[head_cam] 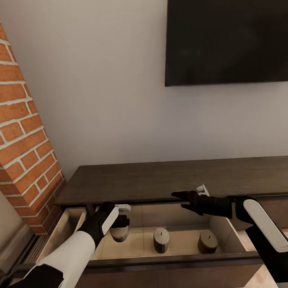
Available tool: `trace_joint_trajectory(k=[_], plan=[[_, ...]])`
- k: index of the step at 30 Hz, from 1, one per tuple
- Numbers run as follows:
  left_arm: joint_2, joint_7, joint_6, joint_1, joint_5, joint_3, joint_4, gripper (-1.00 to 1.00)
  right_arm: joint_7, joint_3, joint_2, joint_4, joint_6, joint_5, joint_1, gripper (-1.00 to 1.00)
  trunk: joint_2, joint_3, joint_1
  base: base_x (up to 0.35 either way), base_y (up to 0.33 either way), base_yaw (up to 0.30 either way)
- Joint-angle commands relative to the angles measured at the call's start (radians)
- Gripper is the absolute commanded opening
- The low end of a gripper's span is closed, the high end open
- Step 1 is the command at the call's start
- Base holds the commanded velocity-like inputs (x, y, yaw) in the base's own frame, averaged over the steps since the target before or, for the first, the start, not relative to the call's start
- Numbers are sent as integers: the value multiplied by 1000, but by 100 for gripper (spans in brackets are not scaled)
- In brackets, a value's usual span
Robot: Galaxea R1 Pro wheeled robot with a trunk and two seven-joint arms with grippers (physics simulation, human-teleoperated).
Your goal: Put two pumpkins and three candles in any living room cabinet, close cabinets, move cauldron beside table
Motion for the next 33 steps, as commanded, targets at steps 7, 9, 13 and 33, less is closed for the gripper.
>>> trace_joint_trajectory(k=[7, 9, 13, 33], plan=[[1, 9, 2, -1, 10, -6, -2, -100, -10, 1, -2, -1, 0, -11, -1, 100, -2, -28, 3, 0, 0, 0], [1, 9, 2, -1, 10, -6, -2, -100, -10, 1, -1, -1, 0, -11, -1, 100, -3, -36, 4, 0, 0, 0], [1, 10, -3, -1, 9, -6, -3, -100, -10, 1, -1, -1, 0, -11, -1, 100, -4, -51, 6, 0, 0, 0], [4, 10, -56, 1, 8, -7, -5, -100, -10, 1, -2, -1, 0, -11, -1, 100, -8, -129, 15, 0, 0, 0]])
